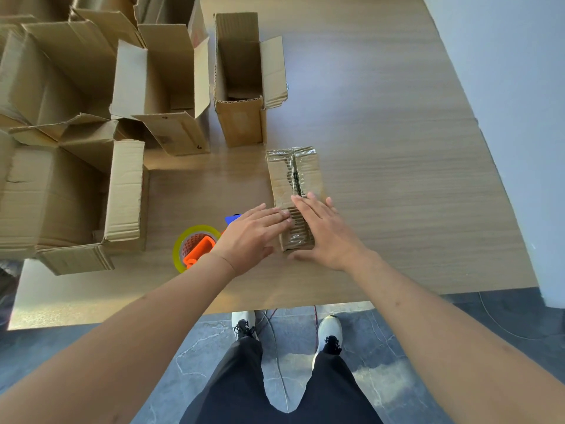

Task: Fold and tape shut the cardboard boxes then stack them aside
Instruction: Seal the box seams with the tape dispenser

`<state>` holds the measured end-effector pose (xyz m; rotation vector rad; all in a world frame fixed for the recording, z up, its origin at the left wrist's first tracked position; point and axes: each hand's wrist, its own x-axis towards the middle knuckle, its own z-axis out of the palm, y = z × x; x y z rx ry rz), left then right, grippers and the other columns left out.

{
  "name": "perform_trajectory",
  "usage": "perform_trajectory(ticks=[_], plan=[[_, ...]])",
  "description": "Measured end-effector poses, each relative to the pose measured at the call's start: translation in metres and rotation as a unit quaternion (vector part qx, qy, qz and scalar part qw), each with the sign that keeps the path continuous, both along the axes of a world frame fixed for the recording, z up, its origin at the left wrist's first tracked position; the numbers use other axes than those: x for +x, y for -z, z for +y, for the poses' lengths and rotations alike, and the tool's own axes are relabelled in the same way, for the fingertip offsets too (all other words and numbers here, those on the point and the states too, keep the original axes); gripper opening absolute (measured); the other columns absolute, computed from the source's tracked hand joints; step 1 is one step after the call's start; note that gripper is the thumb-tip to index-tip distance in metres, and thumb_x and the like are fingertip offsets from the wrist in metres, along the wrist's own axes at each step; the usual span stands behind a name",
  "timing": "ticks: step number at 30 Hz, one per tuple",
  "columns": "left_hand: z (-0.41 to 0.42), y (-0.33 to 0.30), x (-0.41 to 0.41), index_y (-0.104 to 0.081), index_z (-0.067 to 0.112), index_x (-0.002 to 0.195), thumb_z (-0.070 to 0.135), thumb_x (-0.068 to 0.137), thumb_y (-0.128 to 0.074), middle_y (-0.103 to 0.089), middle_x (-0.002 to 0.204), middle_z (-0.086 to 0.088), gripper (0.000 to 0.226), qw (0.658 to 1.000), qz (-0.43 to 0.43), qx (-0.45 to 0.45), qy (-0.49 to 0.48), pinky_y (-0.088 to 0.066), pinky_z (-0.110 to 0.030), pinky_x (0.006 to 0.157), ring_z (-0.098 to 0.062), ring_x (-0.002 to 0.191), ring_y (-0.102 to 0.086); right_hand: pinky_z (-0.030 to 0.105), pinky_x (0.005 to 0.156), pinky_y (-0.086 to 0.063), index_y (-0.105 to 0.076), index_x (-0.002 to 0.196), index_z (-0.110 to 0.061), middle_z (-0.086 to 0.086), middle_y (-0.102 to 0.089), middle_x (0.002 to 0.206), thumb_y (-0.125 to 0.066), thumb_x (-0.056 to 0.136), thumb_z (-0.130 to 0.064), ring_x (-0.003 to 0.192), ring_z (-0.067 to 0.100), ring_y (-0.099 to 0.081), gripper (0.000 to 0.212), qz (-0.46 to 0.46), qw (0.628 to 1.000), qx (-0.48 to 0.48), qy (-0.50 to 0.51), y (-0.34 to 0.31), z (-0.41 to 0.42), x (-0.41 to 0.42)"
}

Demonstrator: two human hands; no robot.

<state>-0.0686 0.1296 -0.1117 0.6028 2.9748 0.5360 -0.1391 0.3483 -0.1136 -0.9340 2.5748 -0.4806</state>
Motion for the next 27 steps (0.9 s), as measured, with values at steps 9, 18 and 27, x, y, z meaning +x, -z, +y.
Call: perform_trajectory(ticks=[9,18,27], plan=[[-0.026,-0.001,0.009,-0.045,0.01,0.153,0.016,0.092,-0.064,-0.035,0.163,-0.016,0.064,0.987,-0.04,-0.04,-0.152,-0.024,-0.045,0.125,-0.035,0.15,-0.033,0.061,0.124,0.007,-0.013,0.158,-0.051,0.013,0.016,0.167,-0.074,0.078,-0.059,0.154,0.039,0.018,0.101,0.048,0.978,0.075,0.188,0.002,-0.06,0.034],[-0.037,-0.018,-0.017,-0.03,0.016,0.16,0.027,0.099,-0.053,-0.021,0.168,-0.013,0.066,0.982,-0.079,-0.073,-0.158,-0.013,-0.043,0.126,-0.033,0.154,-0.023,0.06,0.117,-0.019,-0.012,0.149,-0.064,0.005,0.012,0.168,-0.065,0.087,-0.06,0.15,0.049,0.0,0.082,0.011,0.954,0.121,0.273,-0.006,-0.076,0.028],[-0.046,-0.065,-0.029,-0.023,0.019,0.162,0.035,0.1,-0.05,-0.017,0.169,-0.013,0.069,0.983,-0.087,-0.12,-0.108,-0.016,-0.051,0.126,-0.037,0.153,-0.021,0.055,0.117,-0.023,-0.029,0.146,-0.058,0.002,-0.017,0.164,-0.066,0.083,-0.057,0.147,0.045,-0.02,0.073,0.017,0.94,0.087,0.33,-0.047,-0.077,0.034]])
